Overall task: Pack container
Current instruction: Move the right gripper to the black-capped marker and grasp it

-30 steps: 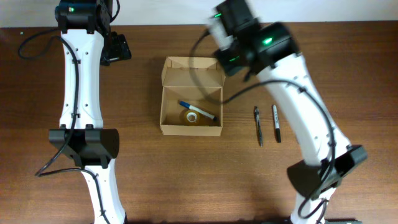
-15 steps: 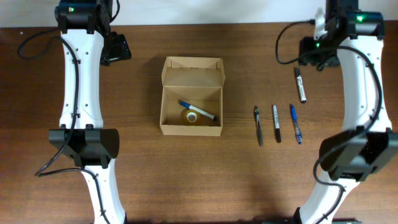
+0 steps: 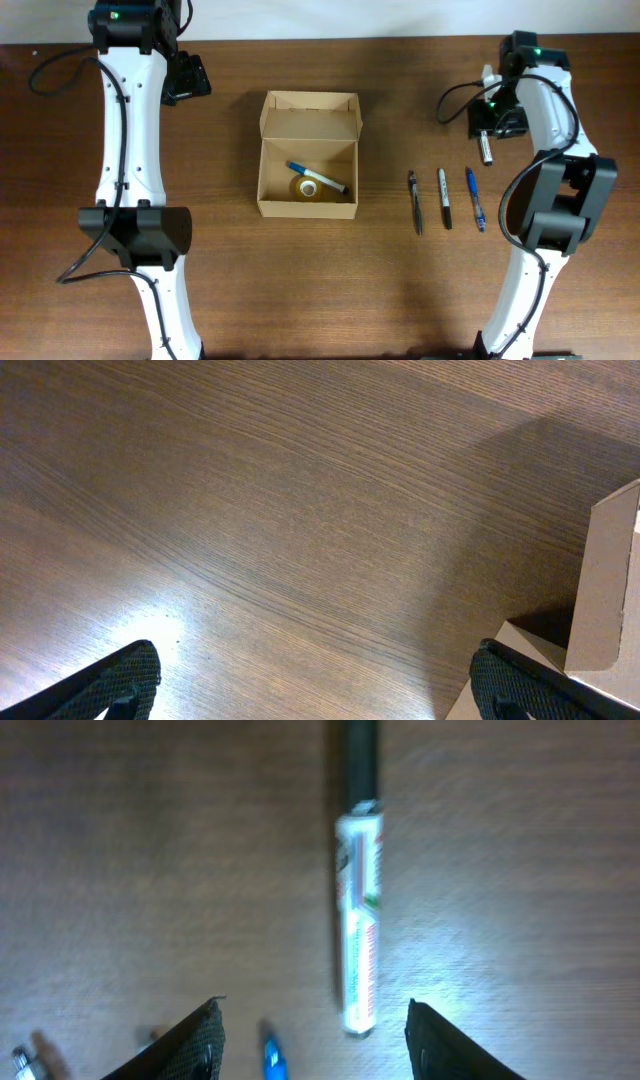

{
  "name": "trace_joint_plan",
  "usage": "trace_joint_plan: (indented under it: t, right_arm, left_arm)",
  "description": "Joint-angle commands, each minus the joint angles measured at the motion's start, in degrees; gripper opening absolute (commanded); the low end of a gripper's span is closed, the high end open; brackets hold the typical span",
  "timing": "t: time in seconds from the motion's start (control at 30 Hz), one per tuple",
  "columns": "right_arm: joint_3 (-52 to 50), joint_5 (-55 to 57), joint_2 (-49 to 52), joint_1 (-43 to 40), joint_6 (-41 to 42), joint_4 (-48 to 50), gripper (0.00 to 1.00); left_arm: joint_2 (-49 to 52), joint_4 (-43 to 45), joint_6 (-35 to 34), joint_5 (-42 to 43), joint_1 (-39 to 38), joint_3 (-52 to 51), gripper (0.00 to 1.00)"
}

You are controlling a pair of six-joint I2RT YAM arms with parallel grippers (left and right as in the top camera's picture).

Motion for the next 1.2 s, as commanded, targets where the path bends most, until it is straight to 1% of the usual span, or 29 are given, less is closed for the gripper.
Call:
trace_joint_plan:
  t: [0.0, 0.5, 0.67, 0.7, 0.83, 1.03, 1.17]
  right_arm:
    - [-0.1, 0.9, 0.7, -1.0, -1.3, 1.6, 0.59]
    - [-0.2, 0.5, 6.2, -1.0, -1.3, 2.6, 0.56]
    - [-0.2, 0.5, 6.4, -1.0, -1.2, 2.8, 0.43]
    - [-0.2, 0.5, 6.4, -1.0, -1.2, 2.8, 0.38]
    - [-0.2, 0.3, 6.4, -1.0, -0.8, 2.8, 0.04]
    - [0.2, -3.3, 6.2, -1.0, -0.6, 1.1, 0.04]
    - [5.0, -8.6, 4.7, -0.8, -0.6, -2.8, 0.03]
  left_arm:
    - [0.1, -0.1, 0.7, 0.2, 0.3, 1.0, 1.00]
    - [0.1, -0.1, 0.7, 0.2, 0.3, 1.0, 1.00]
    - [0.1, -0.1, 0.7, 0.2, 0.3, 1.0, 1.00]
    - [0.1, -0.1, 0.7, 0.2, 0.3, 1.0, 1.00]
    - [0.1, -0.1, 0.7, 0.2, 0.3, 1.0, 1.00]
    - [0.1, 0.0, 0.7, 0.2, 0.3, 1.0, 1.00]
    - [0.1, -0.1, 0.7, 0.2, 0.3, 1.0, 1.00]
